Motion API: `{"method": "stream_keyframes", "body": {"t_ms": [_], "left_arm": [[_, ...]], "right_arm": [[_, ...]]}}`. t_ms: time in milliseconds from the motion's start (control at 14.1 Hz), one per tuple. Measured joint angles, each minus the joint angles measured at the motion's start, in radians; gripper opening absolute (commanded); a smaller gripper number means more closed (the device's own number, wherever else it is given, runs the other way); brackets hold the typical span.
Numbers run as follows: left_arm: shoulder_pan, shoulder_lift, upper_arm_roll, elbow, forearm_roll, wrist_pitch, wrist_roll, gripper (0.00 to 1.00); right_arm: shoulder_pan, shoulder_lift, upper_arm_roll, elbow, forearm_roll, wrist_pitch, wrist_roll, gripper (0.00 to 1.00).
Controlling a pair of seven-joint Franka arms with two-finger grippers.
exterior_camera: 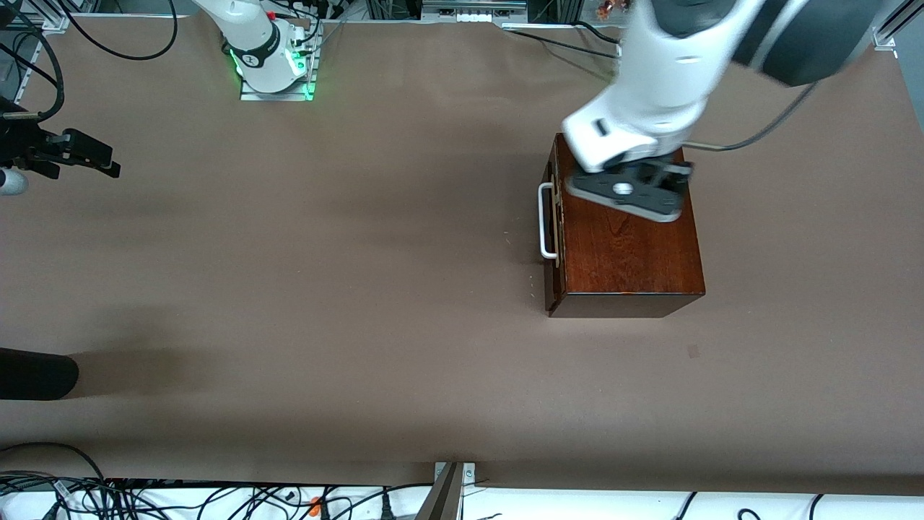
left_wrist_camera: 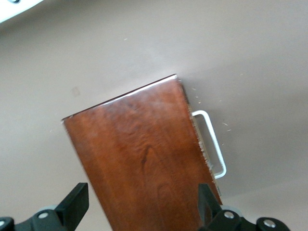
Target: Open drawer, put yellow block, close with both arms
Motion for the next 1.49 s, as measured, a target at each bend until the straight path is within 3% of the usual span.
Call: {"method": "stream_keyframes", "body": {"t_ms": [284,426,639,852,1136,1491], "left_arm": [[0.144,-0.067,0.006,-0.033,-0.069,-0.038,-0.004,1.00],[0.189,-0.099,0.075,-0.066,-0.131,-0.040,-0.001,1.00],[0.119,-0.165,0.282,-0.139,-0.204,-0.040,0.024,1.00],[0.072,-0.251,0.398,-0.252,-0.226,0.007,0.099,1.00],[0.042,-0.387,0.450,-0.456,-0.230,0.129,0.124,1.00],[0.026,-0.424,0.498,-0.508,-0.230,0.149,0.160,1.00]], "right_arm": [[0.000,0.000,0.000,0.000,0.000,0.000,0.000,1.00],[0.000,0.000,0.000,0.000,0.000,0.000,0.000,1.00],[0.000,0.000,0.000,0.000,0.000,0.000,0.000,1.00],[0.000,0.000,0.000,0.000,0.000,0.000,0.000,1.00],[0.000,0.000,0.000,0.000,0.000,0.000,0.000,1.00],[0.000,0.000,0.000,0.000,0.000,0.000,0.000,1.00]]}}
